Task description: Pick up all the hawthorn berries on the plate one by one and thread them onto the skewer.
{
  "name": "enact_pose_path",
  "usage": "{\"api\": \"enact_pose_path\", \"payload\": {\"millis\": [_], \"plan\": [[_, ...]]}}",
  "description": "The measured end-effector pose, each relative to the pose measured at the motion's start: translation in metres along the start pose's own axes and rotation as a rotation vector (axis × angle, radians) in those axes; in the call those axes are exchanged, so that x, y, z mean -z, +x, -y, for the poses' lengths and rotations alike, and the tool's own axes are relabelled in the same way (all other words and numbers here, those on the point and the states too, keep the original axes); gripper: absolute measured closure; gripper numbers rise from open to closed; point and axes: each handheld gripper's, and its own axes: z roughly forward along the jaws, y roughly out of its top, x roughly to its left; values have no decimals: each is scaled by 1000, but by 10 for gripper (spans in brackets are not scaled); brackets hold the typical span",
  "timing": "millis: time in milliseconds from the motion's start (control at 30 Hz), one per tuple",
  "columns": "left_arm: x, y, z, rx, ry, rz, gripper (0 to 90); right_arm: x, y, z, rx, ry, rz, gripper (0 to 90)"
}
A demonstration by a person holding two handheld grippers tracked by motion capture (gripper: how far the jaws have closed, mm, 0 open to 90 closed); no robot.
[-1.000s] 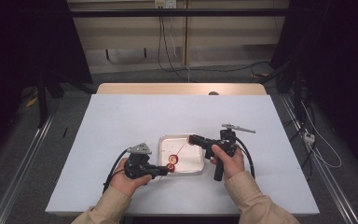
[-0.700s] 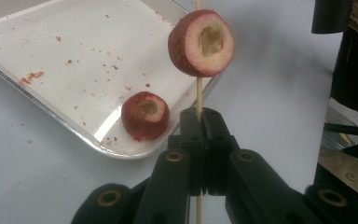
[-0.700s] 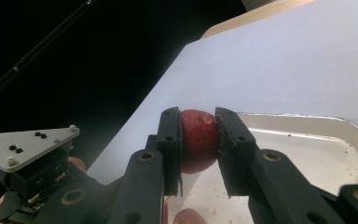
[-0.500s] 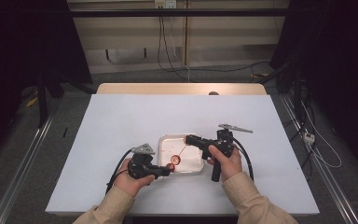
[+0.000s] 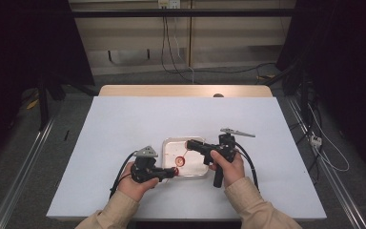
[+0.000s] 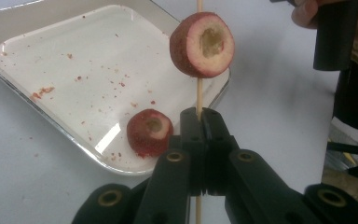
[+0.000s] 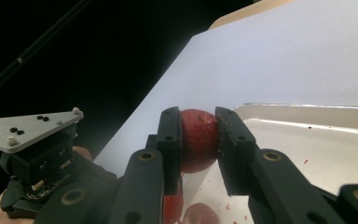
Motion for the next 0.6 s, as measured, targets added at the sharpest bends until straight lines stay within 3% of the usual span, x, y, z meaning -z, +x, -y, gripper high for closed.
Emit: {"api": "enact_pose_path", "payload": {"millis": [367, 600], "plan": [[-2, -1, 0, 5, -34, -19, 896, 1, -2, 3, -16, -23, 14, 727], [-3, -2, 0, 10, -28, -38, 896, 2, -3, 7, -16, -31, 23, 728]]}}
